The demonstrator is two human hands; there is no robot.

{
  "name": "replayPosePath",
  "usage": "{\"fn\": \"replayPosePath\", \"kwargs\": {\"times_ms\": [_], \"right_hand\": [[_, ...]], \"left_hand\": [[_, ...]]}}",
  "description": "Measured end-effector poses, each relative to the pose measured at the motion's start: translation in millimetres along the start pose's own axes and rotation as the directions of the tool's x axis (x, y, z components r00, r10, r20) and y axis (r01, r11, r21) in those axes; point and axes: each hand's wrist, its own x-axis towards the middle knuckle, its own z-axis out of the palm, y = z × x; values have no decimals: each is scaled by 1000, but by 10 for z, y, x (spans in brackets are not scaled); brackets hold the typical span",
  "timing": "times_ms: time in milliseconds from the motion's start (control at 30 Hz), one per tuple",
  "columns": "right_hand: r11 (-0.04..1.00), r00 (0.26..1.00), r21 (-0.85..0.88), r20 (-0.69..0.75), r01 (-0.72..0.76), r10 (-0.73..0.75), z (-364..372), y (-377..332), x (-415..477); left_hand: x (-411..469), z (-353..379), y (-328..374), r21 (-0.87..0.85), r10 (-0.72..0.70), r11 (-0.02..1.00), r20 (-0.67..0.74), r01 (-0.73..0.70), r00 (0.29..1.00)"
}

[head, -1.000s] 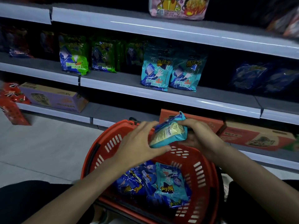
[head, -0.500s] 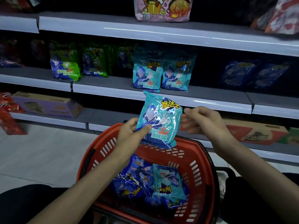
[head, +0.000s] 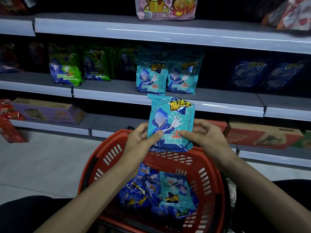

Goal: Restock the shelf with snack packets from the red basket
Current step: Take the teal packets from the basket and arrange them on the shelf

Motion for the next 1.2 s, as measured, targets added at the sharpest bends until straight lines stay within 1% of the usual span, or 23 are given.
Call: {"fn": "replayPosePath", "kwargs": {"times_ms": [100,233,300,400,533,700,867,967,1067,1200], "right_hand": [[998,1000,54,-2,-15,15,-34,34,47],[991,999,123,-19,-45,48,-69,58,99],[992,998,118,-33,-44,49,-84,46,105],[996,998,89,-65,-6,12,-101,23,96],[998,986,-14,-149,69,-70,-109,23,120],[967,936,-201,-280,159,-213,-118,34,245],[894,889,-408,-318,185,-329,-124,19,464],[860,868,-480,-337,175,-365,-146,-1,642],[829,842,-529,-354,179,-407,-159,-31,821],[790,821,-583,-347,190,-454,-183,-83,1144]], "left_hand": [[-18,29,48,20,34,999,26,-34,999],[-40,57,67,90,119,988,40,-122,992],[-27,71,53,110,140,984,23,-142,990],[35,98,41,183,193,966,-33,-184,981],[150,161,48,255,230,944,-56,-209,971],[363,264,59,435,323,869,-134,-237,937],[664,343,72,558,364,798,-144,-228,920],[880,387,118,631,382,750,-169,-198,909],[1053,454,232,672,363,724,-180,-155,914],[1276,560,411,663,280,745,-205,-77,938]]}}
